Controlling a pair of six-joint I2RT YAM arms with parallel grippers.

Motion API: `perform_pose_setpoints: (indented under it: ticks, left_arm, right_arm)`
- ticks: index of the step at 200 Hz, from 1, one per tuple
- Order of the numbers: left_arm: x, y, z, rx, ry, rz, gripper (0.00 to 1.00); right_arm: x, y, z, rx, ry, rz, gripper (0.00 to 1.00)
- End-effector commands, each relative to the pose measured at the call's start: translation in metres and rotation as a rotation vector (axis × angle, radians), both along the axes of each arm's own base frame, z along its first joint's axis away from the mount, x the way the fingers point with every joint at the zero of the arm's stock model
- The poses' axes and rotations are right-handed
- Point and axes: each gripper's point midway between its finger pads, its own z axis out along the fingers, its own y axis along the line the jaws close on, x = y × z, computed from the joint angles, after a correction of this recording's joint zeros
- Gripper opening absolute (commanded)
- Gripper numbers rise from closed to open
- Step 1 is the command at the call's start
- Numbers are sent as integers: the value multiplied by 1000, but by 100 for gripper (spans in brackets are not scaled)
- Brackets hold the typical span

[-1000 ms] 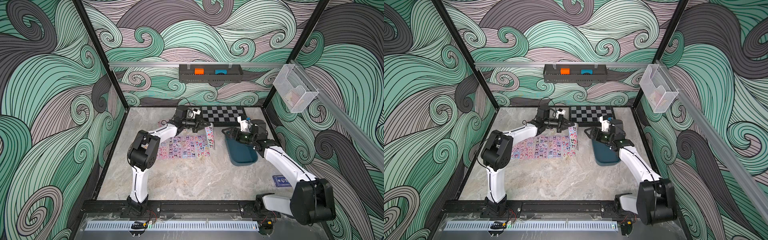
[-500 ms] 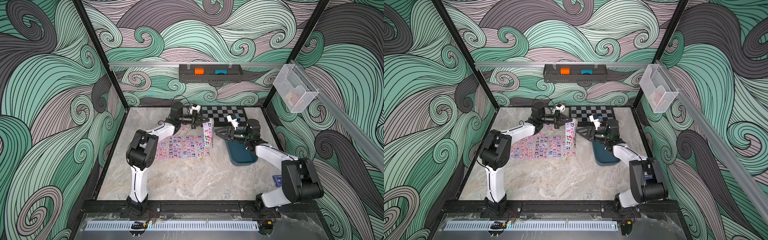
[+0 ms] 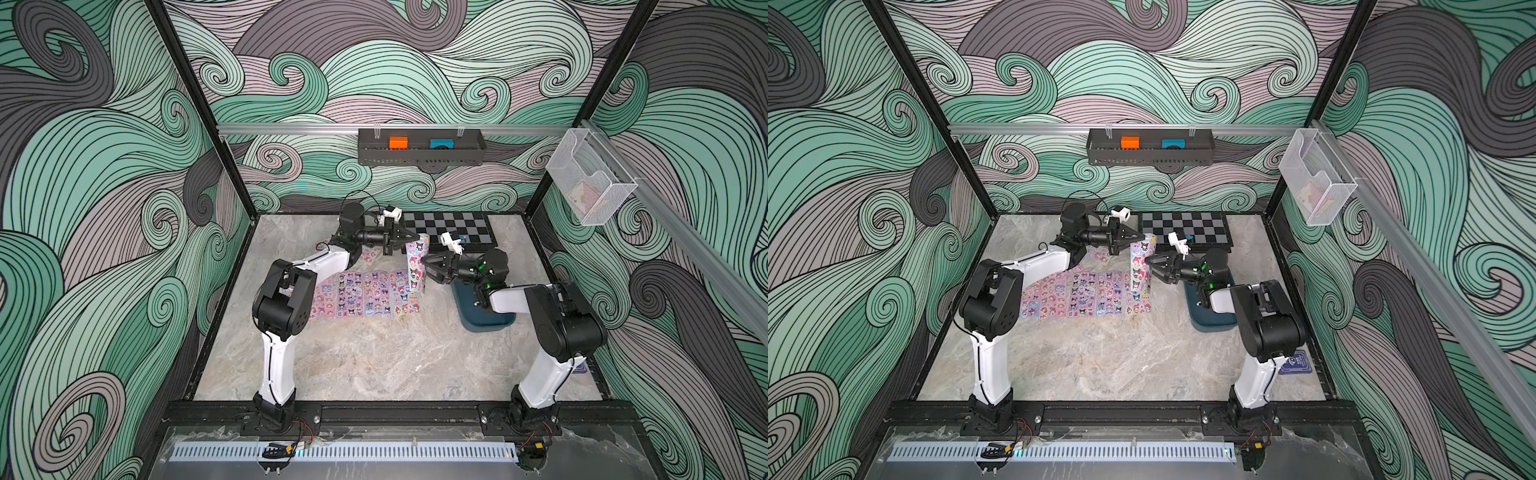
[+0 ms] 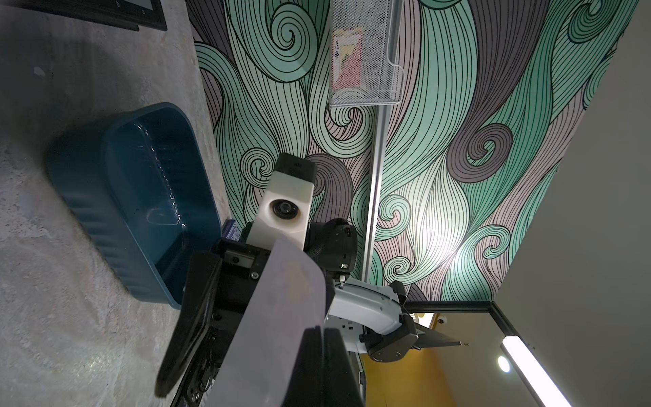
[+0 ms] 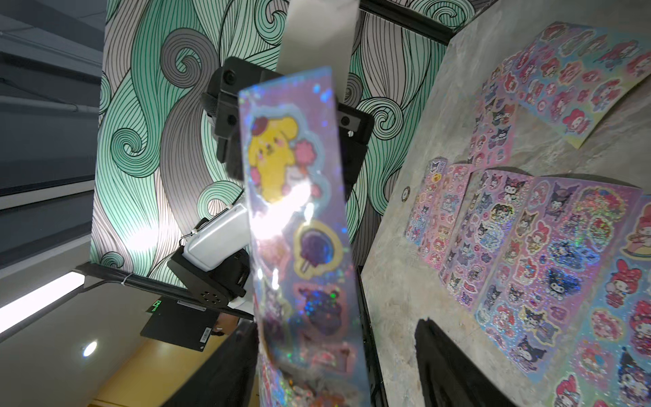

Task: Take the stickers out of the storage box
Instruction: Pick up the sticker from the storage box, then place the sticker at the center of the board.

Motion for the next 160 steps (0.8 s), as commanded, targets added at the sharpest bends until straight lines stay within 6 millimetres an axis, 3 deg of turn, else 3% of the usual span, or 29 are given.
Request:
perform_pose_setpoints:
  ticks: [1, 20, 49, 68, 78, 121, 136, 160]
  left_arm:
    - [4, -1, 3, -20, -30, -2, 0]
    - [7, -1, -5, -10, -18, 2, 0]
    - [14, 6, -18, 8, -1, 28, 0]
    - [18, 14, -26, 28, 8, 50, 0]
    - [20, 19, -30, 45, 8, 62, 0]
    - [18, 25, -37, 114, -10, 74, 1]
    - [18, 25, -35, 111, -13, 70, 5]
    - [19, 29, -38, 118, -3, 75, 24]
  right_arm:
    - [-9, 2, 24, 34, -84, 40, 71]
    - [-12, 3, 29, 35, -94, 48, 65]
    - [-13, -1, 26, 23, -78, 54, 49]
    - [-9, -10, 18, 12, -49, 29, 40]
    - [-7, -15, 13, 7, -37, 16, 31]
    - [-5, -16, -15, -69, 47, 9, 11]
    - [-8, -17, -26, -128, 69, 1, 9]
    - [-17, -22, -46, -358, 83, -34, 3]
